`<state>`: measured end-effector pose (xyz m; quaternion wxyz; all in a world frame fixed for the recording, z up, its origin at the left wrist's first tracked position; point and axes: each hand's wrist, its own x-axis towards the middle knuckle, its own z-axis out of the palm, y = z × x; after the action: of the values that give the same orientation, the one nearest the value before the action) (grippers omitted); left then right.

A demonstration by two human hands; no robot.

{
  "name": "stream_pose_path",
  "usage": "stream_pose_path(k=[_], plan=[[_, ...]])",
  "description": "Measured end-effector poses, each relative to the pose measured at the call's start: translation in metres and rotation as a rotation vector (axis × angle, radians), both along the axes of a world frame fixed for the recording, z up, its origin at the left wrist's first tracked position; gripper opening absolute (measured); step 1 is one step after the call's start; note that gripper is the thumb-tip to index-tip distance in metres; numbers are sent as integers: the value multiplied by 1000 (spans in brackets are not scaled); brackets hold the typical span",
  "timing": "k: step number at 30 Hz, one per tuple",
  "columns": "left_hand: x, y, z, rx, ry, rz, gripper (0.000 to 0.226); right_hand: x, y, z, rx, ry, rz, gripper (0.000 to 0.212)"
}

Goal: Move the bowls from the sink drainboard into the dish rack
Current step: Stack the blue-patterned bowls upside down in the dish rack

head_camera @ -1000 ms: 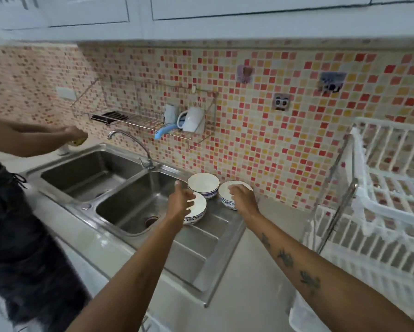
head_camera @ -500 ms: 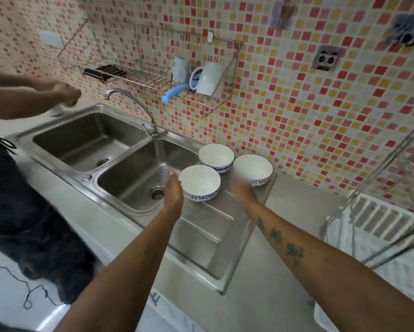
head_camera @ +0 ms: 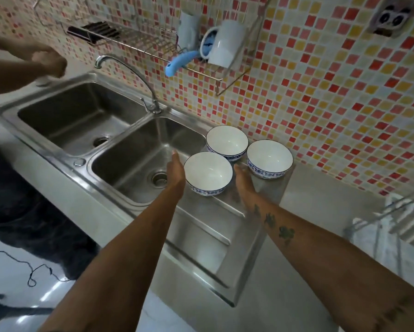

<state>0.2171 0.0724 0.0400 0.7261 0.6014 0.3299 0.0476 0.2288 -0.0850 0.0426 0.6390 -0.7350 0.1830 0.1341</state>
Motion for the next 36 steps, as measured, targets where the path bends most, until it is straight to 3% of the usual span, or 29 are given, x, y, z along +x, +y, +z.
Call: stream_pose_path(k=[4, 7, 11, 14, 23, 29, 36], plan=[[12, 4, -14, -84, 9, -56, 72, 8, 5, -16, 89, 31, -16, 25], [12, -2, -23, -152, 12, -95, 75, 12, 11, -18, 145, 84, -49, 35], [12, -9, -33, -213, 15, -79, 72, 12, 16, -18, 223, 164, -58, 26], [14, -9, -36, -239, 6, -43, 72, 14, 14, -20, 282, 183, -98, 32], [-9, -23, 0, -371, -56, -11, 72, 1, 5, 3, 325, 161, -195, 38], [-36, -49, 55, -490, -151, 16, 58, -26, -13, 58, 392, -61, -314, 37], [-79, -85, 150, -633, -243, -113, 50, -100, -55, 164, 372, -376, -331, 37]])
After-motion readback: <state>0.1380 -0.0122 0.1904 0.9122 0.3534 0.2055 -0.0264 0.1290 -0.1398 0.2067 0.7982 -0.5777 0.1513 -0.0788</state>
